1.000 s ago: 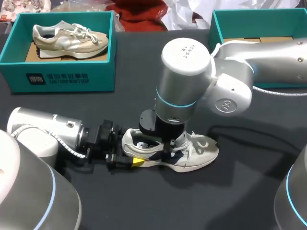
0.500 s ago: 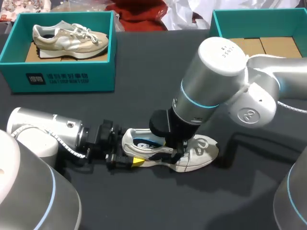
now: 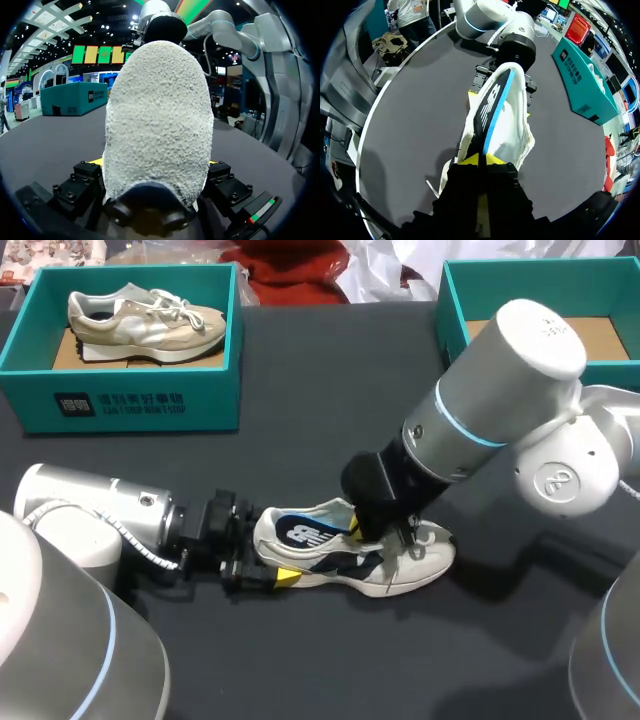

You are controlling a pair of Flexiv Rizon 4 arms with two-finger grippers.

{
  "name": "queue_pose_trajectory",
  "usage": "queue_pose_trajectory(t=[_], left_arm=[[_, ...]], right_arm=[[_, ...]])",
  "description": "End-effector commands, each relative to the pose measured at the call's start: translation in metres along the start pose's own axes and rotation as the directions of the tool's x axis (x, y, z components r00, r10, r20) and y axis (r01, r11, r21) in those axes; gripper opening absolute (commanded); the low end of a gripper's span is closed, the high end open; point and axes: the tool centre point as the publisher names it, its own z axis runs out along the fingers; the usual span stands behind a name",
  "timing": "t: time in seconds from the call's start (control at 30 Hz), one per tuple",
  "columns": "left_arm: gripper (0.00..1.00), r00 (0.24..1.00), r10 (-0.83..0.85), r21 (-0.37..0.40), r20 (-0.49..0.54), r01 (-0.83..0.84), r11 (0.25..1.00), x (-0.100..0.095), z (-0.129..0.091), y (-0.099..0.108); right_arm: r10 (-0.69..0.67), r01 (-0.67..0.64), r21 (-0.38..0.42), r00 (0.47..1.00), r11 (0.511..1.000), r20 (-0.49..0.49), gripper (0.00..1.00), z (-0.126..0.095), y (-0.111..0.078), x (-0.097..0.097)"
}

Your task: Take the shoe out of the shoebox, open the shoe tongue, remove and reinsert the insole, then place the shoe into the shoebox

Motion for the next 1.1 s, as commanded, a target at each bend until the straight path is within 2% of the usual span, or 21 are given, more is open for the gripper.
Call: queue_pose_trajectory(t=[0.03, 0.23, 0.73, 0.9, 1.07, 1.1], left_arm=[[0.00, 1.000, 0.000, -0.001, 0.001, 0.000, 1.000, -0.001, -0.001, 0.004], [0.00, 1.000, 0.000, -0.001, 0.001, 0.000, 1.000, -0.001, -0.001, 0.004], [0.00, 1.000, 0.000, -0.001, 0.001, 0.000, 1.000, -0.001, -0.001, 0.004], [0.00, 1.000, 0.000, -0.001, 0.001, 0.000, 1.000, -0.001, -0.001, 0.004], [0.00, 1.000, 0.000, -0.001, 0.001, 0.000, 1.000, -0.001, -0.001, 0.004], [0.00, 1.000, 0.000, -0.001, 0.001, 0.000, 1.000, -0.001, -0.001, 0.004]], right_arm=[[-0.029, 0.029, -0.016, 1.000, 0.999, -0.010, 0.00, -0.009, 0.004, -0.007], [-0.114, 0.113, -0.021, 0.993, 0.993, -0.031, 0.00, -0.015, 0.019, -0.016], [-0.204, 0.207, 0.014, 0.972, 0.978, -0.117, 0.00, 0.002, 0.064, -0.023], [-0.164, 0.176, 0.083, 0.977, 0.981, -0.134, 0.00, 0.002, 0.070, -0.022], [-0.142, 0.159, 0.107, 0.979, 0.982, -0.147, 0.00, 0.003, 0.070, -0.021], [-0.136, 0.153, 0.109, 0.979, 0.982, -0.149, 0.05, 0.003, 0.070, -0.021]])
